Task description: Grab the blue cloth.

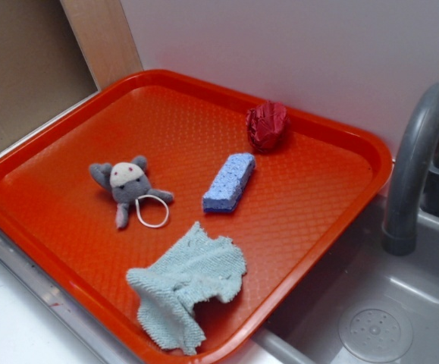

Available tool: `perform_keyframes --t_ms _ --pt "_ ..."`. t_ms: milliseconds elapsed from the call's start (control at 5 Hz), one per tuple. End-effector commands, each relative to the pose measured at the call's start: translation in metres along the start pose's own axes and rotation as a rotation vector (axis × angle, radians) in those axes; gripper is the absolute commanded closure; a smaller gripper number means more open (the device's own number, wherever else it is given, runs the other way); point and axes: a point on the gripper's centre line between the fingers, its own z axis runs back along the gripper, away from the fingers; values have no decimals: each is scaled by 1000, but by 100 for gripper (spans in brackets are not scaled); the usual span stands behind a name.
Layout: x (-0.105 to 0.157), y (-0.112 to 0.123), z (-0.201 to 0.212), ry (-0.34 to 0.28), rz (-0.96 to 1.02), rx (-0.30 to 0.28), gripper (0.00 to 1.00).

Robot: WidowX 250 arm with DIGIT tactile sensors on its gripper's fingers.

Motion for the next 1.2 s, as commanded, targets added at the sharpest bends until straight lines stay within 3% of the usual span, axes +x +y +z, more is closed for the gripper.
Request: perform_keyframes --t_ms 0,200,600,1000 --pt "22 -76 4 -118 -330 -17 0" --pt "17 -126 -7 -151 -551 -46 0" --pt "-1 -205 -36 -148 -967 -118 0" --pt "-13 -242 -80 -67 -1126 -219 0"
